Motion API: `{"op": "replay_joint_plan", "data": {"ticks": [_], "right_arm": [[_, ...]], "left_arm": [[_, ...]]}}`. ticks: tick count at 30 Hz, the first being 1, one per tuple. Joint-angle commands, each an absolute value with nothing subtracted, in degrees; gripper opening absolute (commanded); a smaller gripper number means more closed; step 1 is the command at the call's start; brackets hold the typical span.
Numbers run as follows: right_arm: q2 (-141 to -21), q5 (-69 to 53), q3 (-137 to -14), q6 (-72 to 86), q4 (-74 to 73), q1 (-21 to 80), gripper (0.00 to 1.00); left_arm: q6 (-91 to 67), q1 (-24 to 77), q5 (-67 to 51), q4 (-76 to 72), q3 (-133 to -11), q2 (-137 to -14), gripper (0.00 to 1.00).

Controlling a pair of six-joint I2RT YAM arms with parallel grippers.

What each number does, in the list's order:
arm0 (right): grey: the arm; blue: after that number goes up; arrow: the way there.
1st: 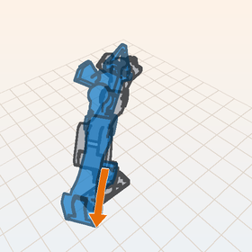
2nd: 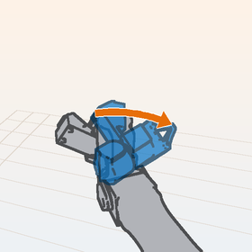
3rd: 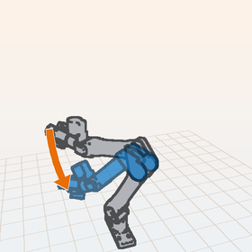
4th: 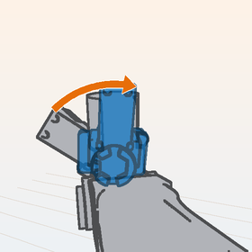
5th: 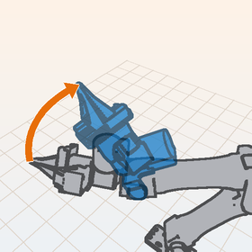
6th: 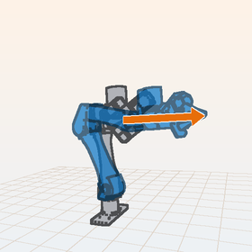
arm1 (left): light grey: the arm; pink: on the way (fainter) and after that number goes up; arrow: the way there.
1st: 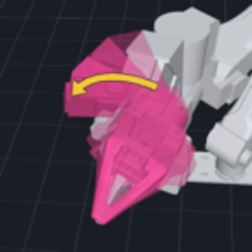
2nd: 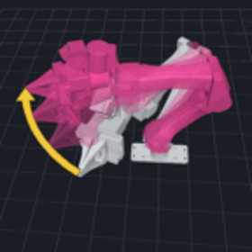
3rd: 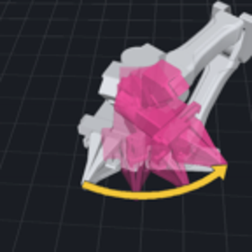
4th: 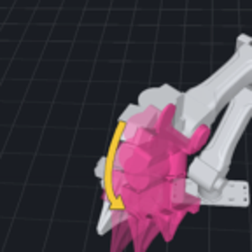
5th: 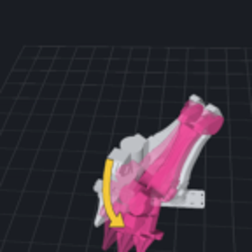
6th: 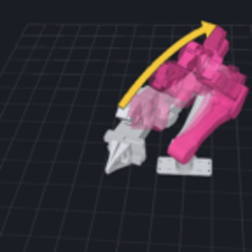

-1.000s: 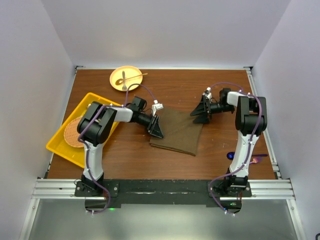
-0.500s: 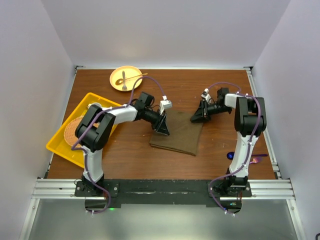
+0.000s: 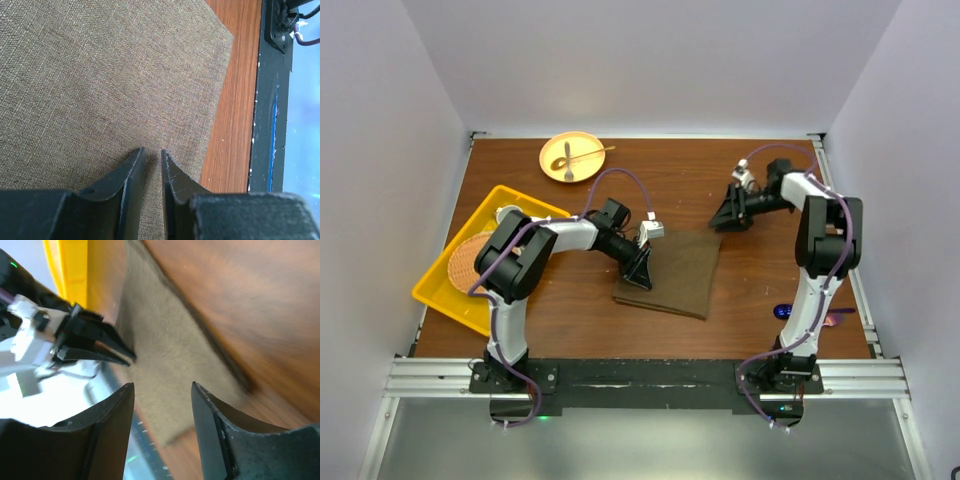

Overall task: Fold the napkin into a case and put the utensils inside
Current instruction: Smooth out the lower triangle-folded napkin at the center of the board, then pick up the lower triangle-folded napkin from the center of the board.

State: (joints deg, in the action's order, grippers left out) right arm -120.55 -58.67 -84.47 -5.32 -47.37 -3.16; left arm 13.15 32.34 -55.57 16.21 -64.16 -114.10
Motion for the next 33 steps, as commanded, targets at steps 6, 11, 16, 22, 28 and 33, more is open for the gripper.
{"op": "replay_joint_plan", "data": {"ticks": [6,11,16,22,28,33], "right_arm": [[-118.74,-45.36,-85.08,-7.74,-46.42,-6.50,0.55],[-121.11,-44.82,-83.76,-4.76,-44.83,-6.33,0.61],[-123.22,-46.75,-82.62,-2.11,-42.19,-5.45,0.61],[-126.03,-49.91,-83.67,-0.79,-41.84,-5.01,0.49],[-125.69,-52.38,-85.08,-2.01,-43.24,-4.92,0.33],[-122.96,-54.49,-84.81,-4.21,-44.03,-4.75,0.08]], "left_arm": [[17.22,32.52,-52.38,20.21,-65.57,-116.02,0.25],[17.14,32.52,-52.56,19.87,-65.04,-115.84,0.25],[16.70,32.61,-52.82,19.16,-64.86,-116.10,0.25],[17.05,32.52,-52.56,19.42,-65.13,-116.28,0.25],[17.23,32.52,-52.47,19.34,-65.04,-116.45,0.25],[16.44,32.52,-52.30,18.72,-65.21,-116.72,0.25]]}}
